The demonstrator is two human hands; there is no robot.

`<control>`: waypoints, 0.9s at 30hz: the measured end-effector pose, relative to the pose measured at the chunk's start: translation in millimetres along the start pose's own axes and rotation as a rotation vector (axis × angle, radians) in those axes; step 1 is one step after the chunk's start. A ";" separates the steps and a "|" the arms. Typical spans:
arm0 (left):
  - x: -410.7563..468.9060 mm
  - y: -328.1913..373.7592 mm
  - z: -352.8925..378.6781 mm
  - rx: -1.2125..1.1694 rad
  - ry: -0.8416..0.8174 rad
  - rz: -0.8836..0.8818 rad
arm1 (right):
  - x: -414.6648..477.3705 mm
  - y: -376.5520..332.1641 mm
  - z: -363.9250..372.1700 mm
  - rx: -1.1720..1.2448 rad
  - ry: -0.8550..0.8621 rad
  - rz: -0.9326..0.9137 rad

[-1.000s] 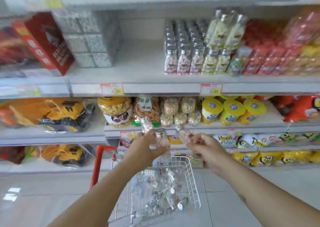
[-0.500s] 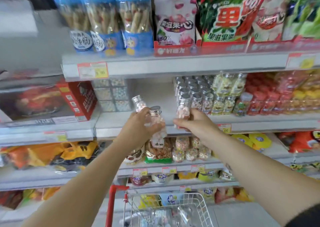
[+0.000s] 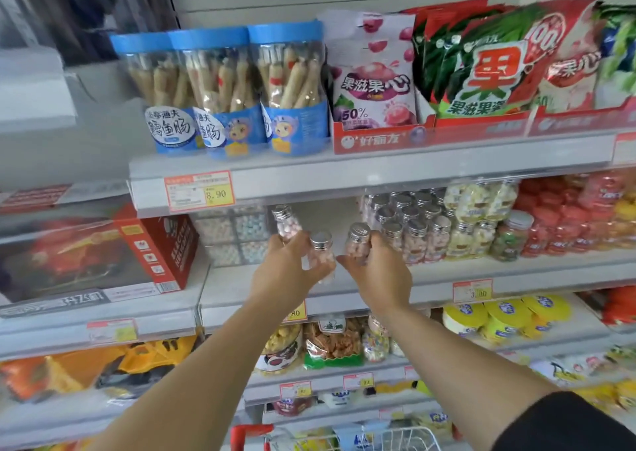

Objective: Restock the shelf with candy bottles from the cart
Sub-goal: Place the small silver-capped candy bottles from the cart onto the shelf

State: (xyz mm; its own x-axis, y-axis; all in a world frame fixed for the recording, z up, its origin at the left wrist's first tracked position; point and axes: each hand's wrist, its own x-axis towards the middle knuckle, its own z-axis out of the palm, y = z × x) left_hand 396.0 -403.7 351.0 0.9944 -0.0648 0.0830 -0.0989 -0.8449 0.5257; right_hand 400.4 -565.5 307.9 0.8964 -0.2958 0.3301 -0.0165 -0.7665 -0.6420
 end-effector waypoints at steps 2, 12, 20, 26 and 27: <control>6.5 -1.4 2.1 0.008 0.003 -0.001 | 3.2 1.8 6.3 0.011 0.027 0.014; 35.6 -9.3 24.2 0.023 -0.071 -0.010 | -0.1 15.3 7.5 0.005 0.020 -0.039; 71.3 1.5 40.2 -0.098 -0.116 0.028 | -16.1 34.3 -49.6 0.020 -0.012 -0.165; 100.8 17.0 49.5 -0.175 -0.206 0.010 | -4.3 37.3 -72.6 0.008 -0.024 -0.156; 102.3 18.6 50.4 -0.170 -0.216 0.008 | -3.0 37.0 -74.8 0.001 -0.019 -0.180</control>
State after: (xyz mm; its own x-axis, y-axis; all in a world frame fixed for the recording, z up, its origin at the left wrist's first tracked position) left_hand 497.7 -452.8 326.6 0.9765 -0.1981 -0.0853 -0.0931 -0.7440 0.6617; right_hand 363.9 -635.6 334.9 0.8933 -0.1430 0.4261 0.1449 -0.8057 -0.5743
